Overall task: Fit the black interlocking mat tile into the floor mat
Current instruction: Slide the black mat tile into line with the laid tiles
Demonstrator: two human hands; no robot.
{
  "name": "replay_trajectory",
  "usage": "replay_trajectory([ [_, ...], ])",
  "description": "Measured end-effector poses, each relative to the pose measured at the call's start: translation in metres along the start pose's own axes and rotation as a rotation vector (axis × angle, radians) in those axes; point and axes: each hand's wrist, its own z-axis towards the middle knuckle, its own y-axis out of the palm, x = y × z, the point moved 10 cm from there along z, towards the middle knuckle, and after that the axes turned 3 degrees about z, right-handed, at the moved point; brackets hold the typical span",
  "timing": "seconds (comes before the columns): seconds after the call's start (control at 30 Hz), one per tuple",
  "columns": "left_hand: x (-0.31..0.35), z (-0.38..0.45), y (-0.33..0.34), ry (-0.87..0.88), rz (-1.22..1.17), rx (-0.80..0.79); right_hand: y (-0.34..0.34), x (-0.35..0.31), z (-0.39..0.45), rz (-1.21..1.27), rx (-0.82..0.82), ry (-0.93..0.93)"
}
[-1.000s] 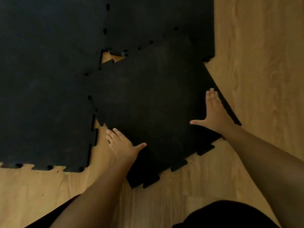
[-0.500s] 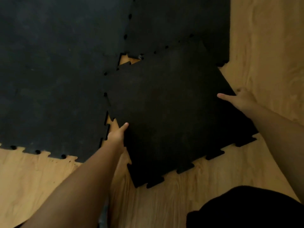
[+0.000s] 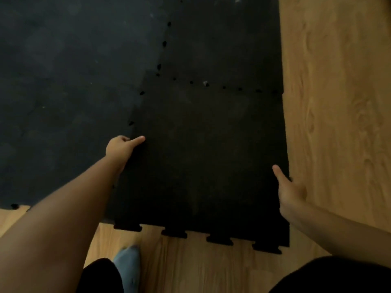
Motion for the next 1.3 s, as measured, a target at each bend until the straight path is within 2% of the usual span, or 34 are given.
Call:
replay_trajectory([
  [0.13, -0.027, 0.005, 0.034, -0.095, 0.096, -0.141, 0.002, 0.021, 0.001, -0.02, -0.041, 0.021],
  [0.23, -0.035, 0.001, 0.036, -0.063, 0.138, -0.036, -0.005, 0.012, 0.009, -0.093, -0.05, -0.027],
  [0.33, -0.028, -0.003, 0.028, -0.027, 0.071, 0.076, -0.007, 0.004, 0.009, -0.127, -0.091, -0.085],
  [0.6, -0.028, -0.016, 0.034, 0.094, 0.104, -0.05, -0.004, -0.003, 0.0, -0.31, -0.199, -0.044],
  [0.77, -0.034, -0.024, 0.04, 0.06, -0.048, 0.076, -0.004, 0.007, -0.003, -0.178, -0.207, -0.007],
  [0.87, -0.038, -0.023, 0.044, 0.084, -0.1, 0.099, -0.007, 0.022, 0.002, -0.164, -0.201, 0.018],
  [1.03, -0.038, -0.019, 0.05, 0.15, -0.018, 0.102, -0.009, 0.032, 0.006, -0.195, -0.152, -0.003],
  [1.17, -0.029, -0.019, 0.047, 0.239, 0.172, 0.041, -0.01, 0.021, 0.005, -0.443, -0.009, -0.055],
  [1.3, -0.038, -0.016, 0.038, 0.234, 0.119, 0.017, -0.009, 0.018, 0.002, -0.517, 0.094, -0.012],
])
